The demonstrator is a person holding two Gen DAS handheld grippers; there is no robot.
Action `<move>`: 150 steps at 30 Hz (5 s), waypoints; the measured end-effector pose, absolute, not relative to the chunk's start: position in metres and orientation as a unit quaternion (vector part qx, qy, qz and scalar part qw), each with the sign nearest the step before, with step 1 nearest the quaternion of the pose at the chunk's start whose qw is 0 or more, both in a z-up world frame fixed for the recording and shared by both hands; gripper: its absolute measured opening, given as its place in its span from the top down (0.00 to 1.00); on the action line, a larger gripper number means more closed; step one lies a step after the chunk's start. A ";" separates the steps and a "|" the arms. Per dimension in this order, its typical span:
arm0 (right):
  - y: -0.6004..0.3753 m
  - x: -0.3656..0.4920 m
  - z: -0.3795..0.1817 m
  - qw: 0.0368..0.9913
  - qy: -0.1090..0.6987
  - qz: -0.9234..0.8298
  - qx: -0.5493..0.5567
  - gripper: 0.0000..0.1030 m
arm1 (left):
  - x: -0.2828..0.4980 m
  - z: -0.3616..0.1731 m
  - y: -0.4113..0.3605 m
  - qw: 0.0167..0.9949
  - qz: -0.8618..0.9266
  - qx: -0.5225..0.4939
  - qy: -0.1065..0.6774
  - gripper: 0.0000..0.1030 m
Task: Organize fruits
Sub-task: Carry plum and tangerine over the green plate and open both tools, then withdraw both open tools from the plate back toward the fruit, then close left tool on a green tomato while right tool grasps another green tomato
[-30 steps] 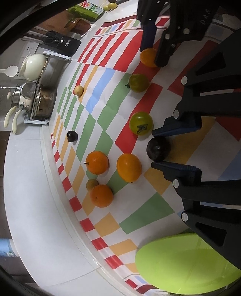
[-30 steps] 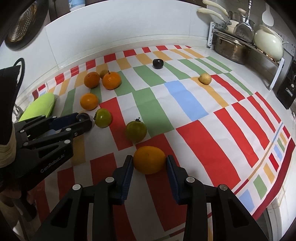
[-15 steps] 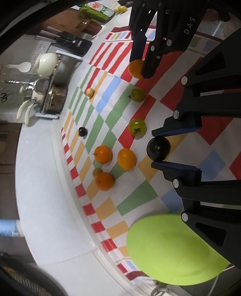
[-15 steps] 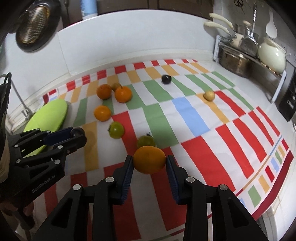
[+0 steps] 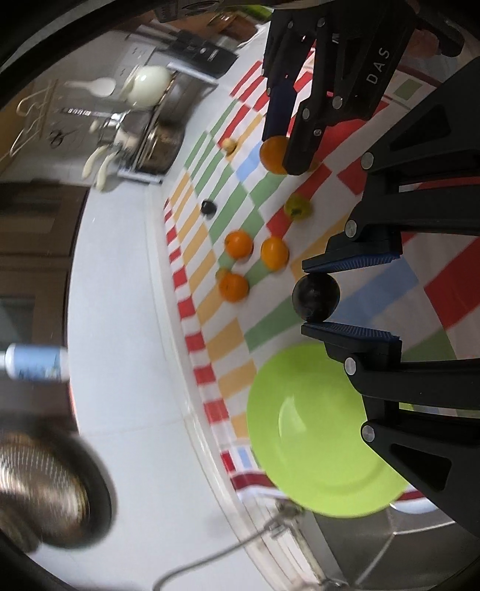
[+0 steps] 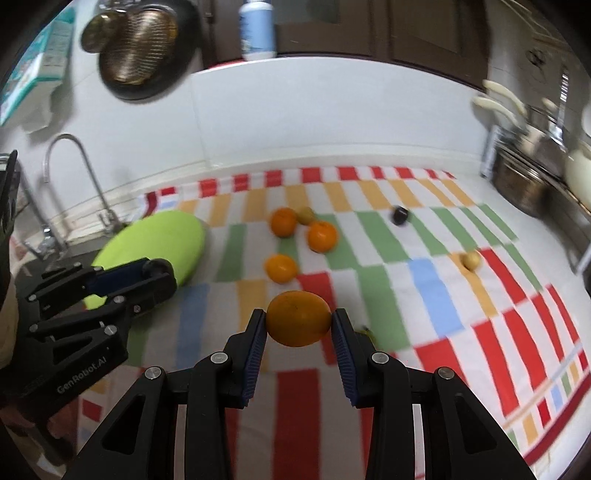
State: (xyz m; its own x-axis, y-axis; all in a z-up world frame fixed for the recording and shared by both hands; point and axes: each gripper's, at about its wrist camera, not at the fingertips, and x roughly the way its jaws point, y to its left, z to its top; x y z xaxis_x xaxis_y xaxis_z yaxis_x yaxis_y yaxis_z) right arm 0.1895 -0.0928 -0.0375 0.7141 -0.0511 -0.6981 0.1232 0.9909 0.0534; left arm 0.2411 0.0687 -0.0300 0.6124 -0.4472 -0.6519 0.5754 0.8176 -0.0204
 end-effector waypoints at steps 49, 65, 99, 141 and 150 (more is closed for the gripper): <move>0.043 0.330 -0.082 0.897 0.418 0.138 -0.023 0.64 | 0.303 -0.073 0.194 0.911 -0.157 0.035 0.380 0.64; 0.022 0.283 -0.037 0.924 0.368 0.105 -0.003 0.57 | 0.261 -0.028 0.195 0.928 -0.148 0.027 0.341 0.60; -0.060 0.153 0.032 0.956 0.273 -0.107 0.015 0.43 | 0.208 0.021 0.099 0.911 -0.318 0.087 0.248 0.33; -0.136 0.168 -0.078 0.900 0.402 -0.162 0.052 0.44 | 0.254 -0.074 -0.025 0.786 -0.493 0.244 0.282 0.39; -0.145 0.180 -0.096 0.895 0.421 -0.140 0.056 0.51 | 0.263 -0.089 -0.041 0.764 -0.507 0.263 0.301 0.51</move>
State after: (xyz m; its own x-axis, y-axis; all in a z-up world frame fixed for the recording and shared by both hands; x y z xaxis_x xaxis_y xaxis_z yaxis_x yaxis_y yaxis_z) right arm 0.1803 -0.1450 -0.0957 0.6068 -0.2030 -0.7685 0.2972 0.9547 -0.0175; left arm 0.2628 -0.0406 -0.0889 0.3056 -0.6160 -0.7261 0.9324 0.3481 0.0971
